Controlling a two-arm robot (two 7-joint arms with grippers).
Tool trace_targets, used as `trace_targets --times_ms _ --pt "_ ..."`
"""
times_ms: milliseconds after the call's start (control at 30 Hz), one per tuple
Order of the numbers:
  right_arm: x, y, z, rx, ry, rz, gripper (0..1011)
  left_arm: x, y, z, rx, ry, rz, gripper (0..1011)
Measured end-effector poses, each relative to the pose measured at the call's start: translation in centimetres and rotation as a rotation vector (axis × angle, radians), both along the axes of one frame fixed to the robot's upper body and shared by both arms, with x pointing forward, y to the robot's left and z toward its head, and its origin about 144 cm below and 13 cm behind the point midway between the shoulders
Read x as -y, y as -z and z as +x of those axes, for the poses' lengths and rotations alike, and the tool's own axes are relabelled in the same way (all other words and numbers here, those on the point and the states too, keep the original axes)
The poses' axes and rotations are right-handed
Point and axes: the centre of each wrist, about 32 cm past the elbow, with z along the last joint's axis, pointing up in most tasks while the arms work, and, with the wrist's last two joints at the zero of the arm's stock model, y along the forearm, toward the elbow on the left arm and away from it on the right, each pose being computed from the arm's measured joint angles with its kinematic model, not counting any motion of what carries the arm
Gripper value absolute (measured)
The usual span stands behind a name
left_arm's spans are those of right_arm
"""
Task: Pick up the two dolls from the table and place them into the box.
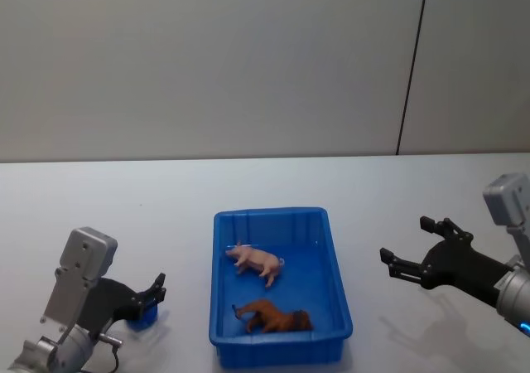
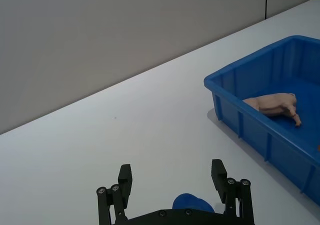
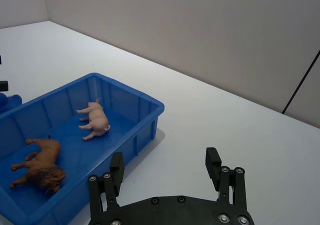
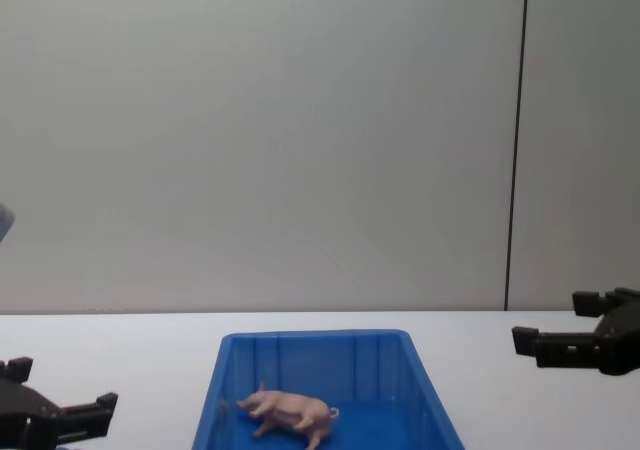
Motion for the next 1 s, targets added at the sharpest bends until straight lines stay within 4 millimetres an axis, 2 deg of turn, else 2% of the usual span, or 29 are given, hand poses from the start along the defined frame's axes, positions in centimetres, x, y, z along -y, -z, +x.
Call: trace_targets --times_ms 400,1000 --pt "0.0 0.0 0.0 0.000 0.000 0.000 1001 -0.8 1.4 0.4 -0.043 0.012 0.000 1001" --pt "0.0 0.0 0.0 0.000 0.000 0.000 1001 -1.6 1.9 0.0 -0.103 0.033 -0.008 1001"
